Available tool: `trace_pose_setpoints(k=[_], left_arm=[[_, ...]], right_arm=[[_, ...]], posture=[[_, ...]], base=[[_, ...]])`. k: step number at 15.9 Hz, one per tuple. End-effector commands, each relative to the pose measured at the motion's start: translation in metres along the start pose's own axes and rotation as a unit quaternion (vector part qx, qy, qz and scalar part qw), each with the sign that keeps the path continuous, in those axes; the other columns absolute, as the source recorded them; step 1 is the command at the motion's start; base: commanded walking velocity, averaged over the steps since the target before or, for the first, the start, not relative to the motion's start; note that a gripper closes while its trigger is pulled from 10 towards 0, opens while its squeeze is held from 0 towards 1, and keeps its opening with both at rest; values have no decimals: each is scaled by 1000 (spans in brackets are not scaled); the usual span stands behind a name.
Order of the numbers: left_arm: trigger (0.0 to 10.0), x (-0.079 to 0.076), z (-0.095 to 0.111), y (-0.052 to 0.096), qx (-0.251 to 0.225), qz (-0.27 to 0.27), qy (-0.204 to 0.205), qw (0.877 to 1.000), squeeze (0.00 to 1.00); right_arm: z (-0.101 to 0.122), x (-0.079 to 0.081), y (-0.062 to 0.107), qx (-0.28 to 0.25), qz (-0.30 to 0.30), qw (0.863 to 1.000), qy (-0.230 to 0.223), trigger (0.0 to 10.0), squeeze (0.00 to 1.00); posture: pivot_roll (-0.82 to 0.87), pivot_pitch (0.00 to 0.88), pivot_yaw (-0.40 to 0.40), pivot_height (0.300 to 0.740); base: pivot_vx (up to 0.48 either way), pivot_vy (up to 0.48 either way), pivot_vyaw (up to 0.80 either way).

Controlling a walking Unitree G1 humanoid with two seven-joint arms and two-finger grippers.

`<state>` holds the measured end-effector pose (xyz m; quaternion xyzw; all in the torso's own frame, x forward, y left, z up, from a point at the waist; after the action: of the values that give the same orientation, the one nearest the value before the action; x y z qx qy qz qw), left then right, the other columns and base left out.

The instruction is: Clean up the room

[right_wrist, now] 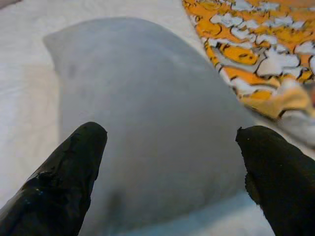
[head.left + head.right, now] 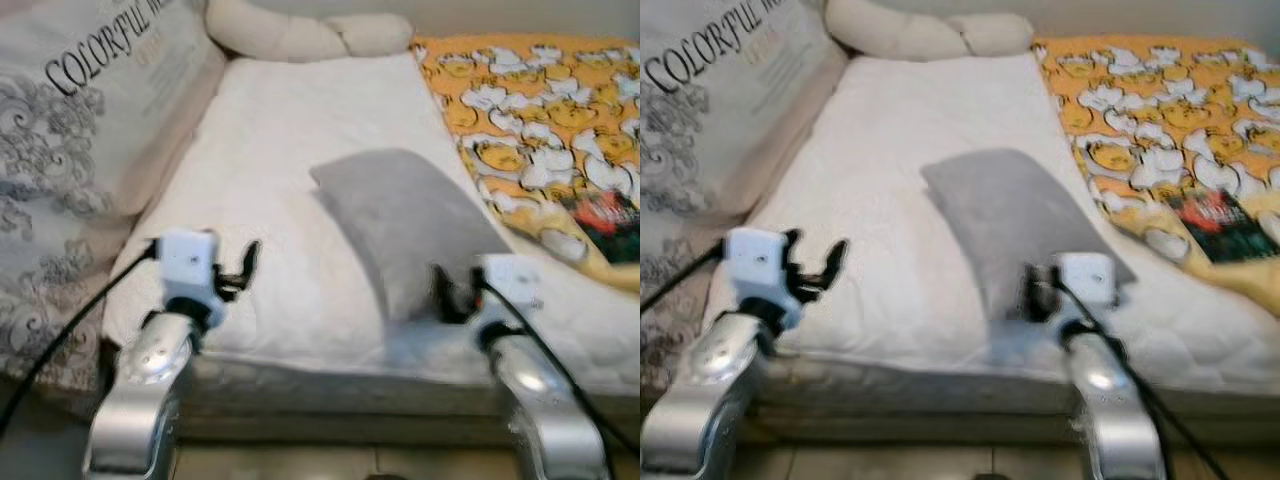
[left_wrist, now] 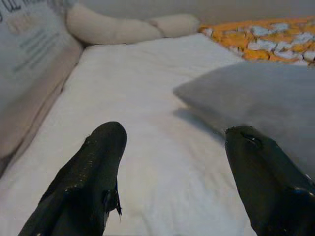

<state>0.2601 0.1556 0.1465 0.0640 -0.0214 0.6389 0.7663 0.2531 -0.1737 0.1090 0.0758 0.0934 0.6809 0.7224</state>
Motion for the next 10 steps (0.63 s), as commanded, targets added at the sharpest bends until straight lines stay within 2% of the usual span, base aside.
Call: trace_pose_setpoints(k=[1,10], left_arm=[[10000,7,-3,2,8,12,-3,1000,0],[10000,5,-5,4,9,14,-2,1000,0]], right_arm=[[5,9,-1,-8,16,1000,-5,10000,0],[6,9,-4,-9,21,1000,5,10000,0]], posture=[[-43,0,15,740],[-43,0,4,740]], base=[[281,0,0],[283,0,0]])
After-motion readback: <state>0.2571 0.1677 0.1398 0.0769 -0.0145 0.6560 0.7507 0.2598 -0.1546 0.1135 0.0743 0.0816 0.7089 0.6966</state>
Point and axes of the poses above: a point about 5 cm out from each wrist's last joint towards the gripper, its own y axis pointing back from the gripper into the wrist, its own z axis along the axis of the wrist's last joint, x = y × z, the point moved 1 cm from there along -y, pointing out of the wrist towards the gripper, and after that the axes turned 3 degrees about -y, right-handed, at the moved point
